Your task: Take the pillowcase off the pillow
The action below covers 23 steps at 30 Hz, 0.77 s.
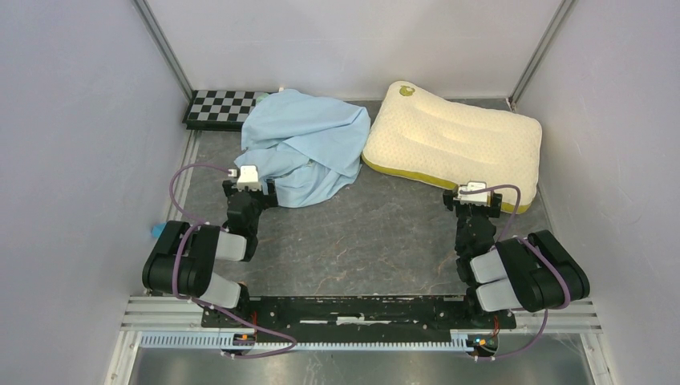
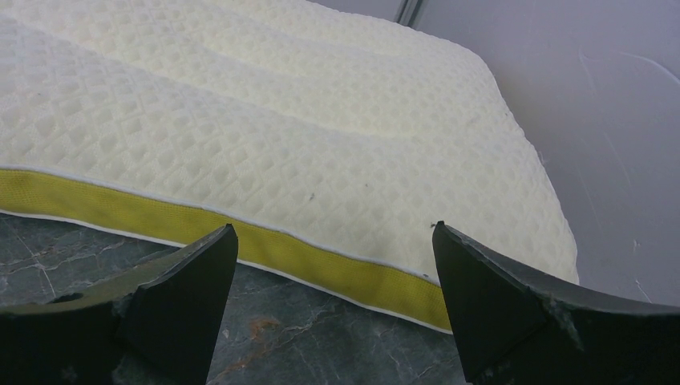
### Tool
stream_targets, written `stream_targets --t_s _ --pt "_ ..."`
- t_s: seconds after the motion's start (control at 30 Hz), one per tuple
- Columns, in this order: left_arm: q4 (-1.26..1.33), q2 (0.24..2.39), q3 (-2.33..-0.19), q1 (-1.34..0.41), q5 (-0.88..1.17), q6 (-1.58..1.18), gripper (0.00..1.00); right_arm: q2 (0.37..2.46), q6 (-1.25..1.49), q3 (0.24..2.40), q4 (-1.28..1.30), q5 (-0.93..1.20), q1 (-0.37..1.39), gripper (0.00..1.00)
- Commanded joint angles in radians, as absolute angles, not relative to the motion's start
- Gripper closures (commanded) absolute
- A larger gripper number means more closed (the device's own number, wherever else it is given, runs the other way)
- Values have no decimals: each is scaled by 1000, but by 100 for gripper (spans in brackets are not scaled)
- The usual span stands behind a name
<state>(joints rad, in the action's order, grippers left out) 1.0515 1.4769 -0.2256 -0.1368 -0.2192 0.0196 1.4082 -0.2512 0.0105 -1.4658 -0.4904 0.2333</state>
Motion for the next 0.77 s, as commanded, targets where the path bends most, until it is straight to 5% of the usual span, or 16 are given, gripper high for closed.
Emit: stream_targets --t_s 0.0,0.73 --pt "1102 1476 -248 -131 -238 32 0 1400 -249 -141 -1569 -480 225 2" --pt "1072 1476 -264 -114 -210 25 0 1398 -244 -147 -1578 -477 219 2"
